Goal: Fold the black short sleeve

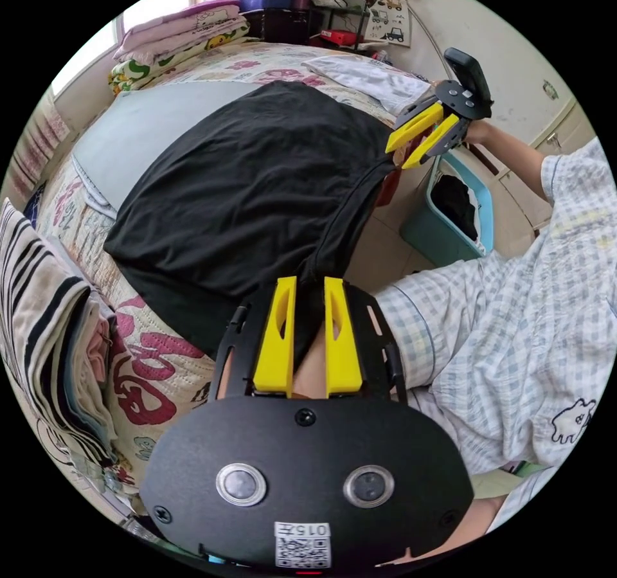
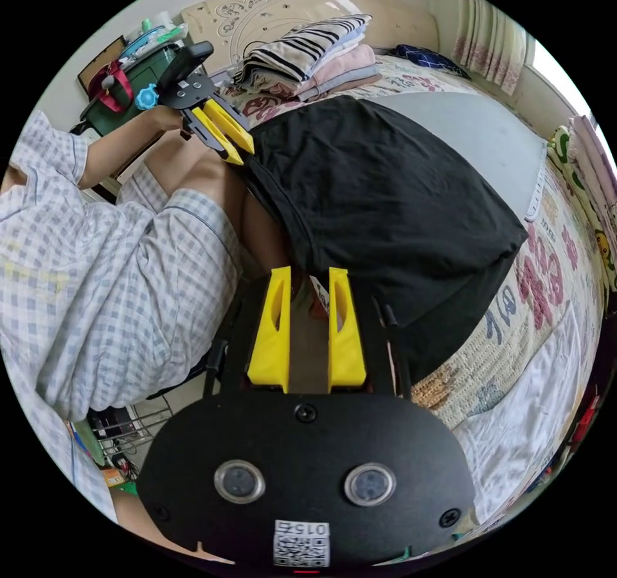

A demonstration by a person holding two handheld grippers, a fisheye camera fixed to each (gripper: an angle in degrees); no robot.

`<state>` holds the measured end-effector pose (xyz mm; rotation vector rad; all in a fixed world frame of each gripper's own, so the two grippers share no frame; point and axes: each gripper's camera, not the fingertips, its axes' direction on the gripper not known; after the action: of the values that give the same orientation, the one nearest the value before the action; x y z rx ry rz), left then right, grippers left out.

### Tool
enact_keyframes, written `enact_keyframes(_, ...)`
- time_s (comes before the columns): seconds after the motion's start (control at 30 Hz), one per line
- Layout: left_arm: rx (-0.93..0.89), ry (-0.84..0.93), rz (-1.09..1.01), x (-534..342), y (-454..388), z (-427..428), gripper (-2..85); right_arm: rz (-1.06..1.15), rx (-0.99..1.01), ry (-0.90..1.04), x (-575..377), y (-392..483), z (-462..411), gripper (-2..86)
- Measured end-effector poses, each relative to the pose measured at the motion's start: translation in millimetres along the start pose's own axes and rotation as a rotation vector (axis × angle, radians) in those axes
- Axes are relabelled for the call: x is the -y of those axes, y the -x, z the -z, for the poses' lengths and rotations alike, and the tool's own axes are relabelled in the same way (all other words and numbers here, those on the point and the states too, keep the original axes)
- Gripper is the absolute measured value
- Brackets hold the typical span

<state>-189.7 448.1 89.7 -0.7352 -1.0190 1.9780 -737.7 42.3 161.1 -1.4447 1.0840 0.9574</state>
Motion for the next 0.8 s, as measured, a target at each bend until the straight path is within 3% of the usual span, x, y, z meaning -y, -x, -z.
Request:
enact_keyframes(0.2, -0.013, 0.052, -0.028, 20, 13, -16, 5.7, 0.052, -0.104, 0.069, 14, -9, -14, 4.9)
enact_keyframes(0.4, -0.192, 0.040, 0.024, 25, 52, -18, 2.8, -0.031, 0.200, -0.004, 28, -63, 10, 2.0)
enact_keyframes(0.67, -0.417, -0.190, 0.113, 25, 142, 32, 1.7, -0.137, 0.453, -0.186, 64, -134, 46, 1.3)
enact_keyframes(0.8, -0.463, -0.131, 0.106, 52, 173, 39, 1.4, -0.186, 0.442, -0.025, 101, -156, 35, 1.3)
